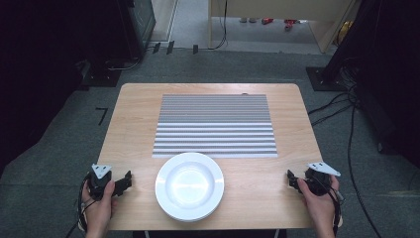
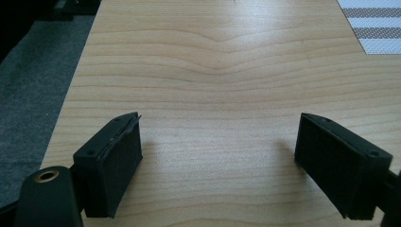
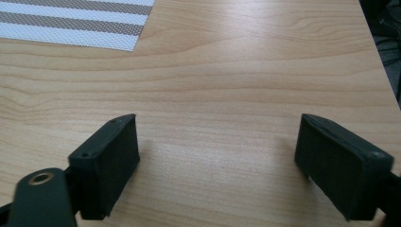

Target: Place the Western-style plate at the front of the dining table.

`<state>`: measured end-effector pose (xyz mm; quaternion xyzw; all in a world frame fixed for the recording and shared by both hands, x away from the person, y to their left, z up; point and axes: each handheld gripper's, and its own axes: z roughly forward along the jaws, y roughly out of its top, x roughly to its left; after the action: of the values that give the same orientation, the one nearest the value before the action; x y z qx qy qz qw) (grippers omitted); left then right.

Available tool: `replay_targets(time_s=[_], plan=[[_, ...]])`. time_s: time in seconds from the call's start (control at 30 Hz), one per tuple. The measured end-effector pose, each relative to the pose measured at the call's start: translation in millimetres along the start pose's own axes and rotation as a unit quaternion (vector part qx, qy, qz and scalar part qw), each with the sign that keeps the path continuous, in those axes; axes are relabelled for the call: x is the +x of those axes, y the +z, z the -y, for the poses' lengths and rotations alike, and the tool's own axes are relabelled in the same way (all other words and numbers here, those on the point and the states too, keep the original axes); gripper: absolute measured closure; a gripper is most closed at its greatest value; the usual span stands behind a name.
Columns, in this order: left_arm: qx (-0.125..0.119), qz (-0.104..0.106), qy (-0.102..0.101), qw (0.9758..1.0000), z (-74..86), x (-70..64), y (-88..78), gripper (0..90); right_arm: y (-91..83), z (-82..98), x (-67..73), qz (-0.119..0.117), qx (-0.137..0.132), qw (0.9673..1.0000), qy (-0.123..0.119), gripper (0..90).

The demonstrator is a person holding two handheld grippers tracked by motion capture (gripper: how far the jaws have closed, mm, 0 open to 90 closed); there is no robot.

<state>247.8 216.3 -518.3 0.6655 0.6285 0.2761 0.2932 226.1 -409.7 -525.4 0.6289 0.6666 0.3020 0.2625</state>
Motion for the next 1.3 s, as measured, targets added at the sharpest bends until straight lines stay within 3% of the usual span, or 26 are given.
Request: replay_targets(time_s=[0.2,0.33,0.5,0.67,0.9,1.1,1.3], plan=[[0.009,-0.006,-0.004,0.9999,-1.6,0.7,-1.8,15.8,-0.2,-0.1,0.2,0.001,-0.002,1.0,0.007,14.7],[-0.006,0.006,-0.019,0.9998,-4.7,1.2,-7.3,15.7,-2.4,-0.3,0.2,-0.021,-0.016,0.999,0.036,14.8],[-0.019,0.023,-0.027,0.9992,-7.3,-2.5,-13.0,15.7,-5.7,-3.7,8.9,-0.018,-0.024,0.9993,0.022,14.8],[-0.037,0.048,-0.034,0.9976,-11.4,-15.4,-24.8,15.7,-13.5,-8.6,27.2,-0.037,-0.041,0.9983,0.019,14.8],[-0.058,0.085,-0.042,0.9938,-14.0,-29.8,-37.3,15.7,-20.7,-14.2,53.0,-0.057,-0.067,0.996,0.014,14.8],[-0.064,0.104,-0.033,0.9919,-13.8,-40.5,-43.3,15.7,-27.2,-19.0,73.4,-0.082,-0.085,0.9929,0.015,15.0],[-0.07,0.15,-0.026,0.9859,-12.8,-52.8,-49.7,15.8,-29.5,-21.2,94.6,-0.109,-0.09,0.9897,0.022,17.4]])
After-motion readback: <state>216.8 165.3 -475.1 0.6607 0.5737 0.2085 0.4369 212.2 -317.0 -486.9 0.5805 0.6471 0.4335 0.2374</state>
